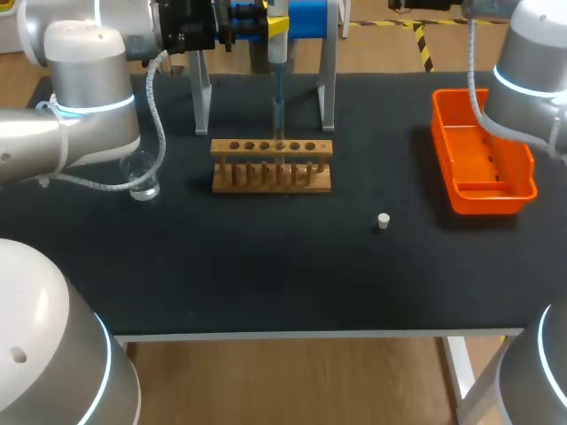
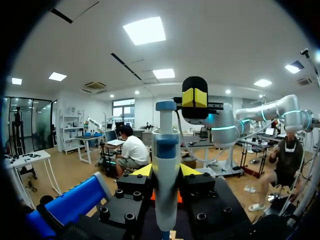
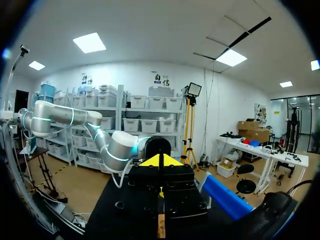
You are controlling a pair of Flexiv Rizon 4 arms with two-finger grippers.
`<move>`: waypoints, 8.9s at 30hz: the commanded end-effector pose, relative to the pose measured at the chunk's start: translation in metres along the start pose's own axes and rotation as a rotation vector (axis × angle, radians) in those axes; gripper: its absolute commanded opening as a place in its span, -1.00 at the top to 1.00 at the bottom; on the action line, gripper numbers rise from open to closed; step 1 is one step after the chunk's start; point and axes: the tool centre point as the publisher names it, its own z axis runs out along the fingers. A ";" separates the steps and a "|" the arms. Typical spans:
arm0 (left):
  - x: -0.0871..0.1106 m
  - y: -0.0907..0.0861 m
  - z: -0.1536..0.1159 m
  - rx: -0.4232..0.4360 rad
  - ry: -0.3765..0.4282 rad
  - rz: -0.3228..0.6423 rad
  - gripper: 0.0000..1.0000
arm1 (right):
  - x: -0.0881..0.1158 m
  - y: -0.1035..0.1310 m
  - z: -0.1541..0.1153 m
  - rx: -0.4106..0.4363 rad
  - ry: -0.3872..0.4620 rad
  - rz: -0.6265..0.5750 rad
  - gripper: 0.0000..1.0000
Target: Invert the test tube, pick up the pipette, mount the tip to pipette, aspirate from beaker and dispense into the tube, eject the tip, return the pipette, and cap with the stopper.
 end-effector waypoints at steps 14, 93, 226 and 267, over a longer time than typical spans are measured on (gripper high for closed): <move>-0.001 0.000 0.001 0.000 0.001 0.001 1.00 | -0.018 0.008 0.056 0.028 0.031 0.003 1.00; -0.001 0.000 0.001 0.000 0.001 0.001 1.00 | -0.019 -0.049 0.078 0.091 0.059 0.081 1.00; -0.001 0.000 0.001 0.000 0.001 0.001 1.00 | -0.020 -0.326 0.091 0.487 0.072 -0.052 -1.00; 0.002 -0.006 0.003 -0.005 -0.005 0.010 1.00 | -0.019 -0.324 0.094 0.505 0.068 -0.072 -1.00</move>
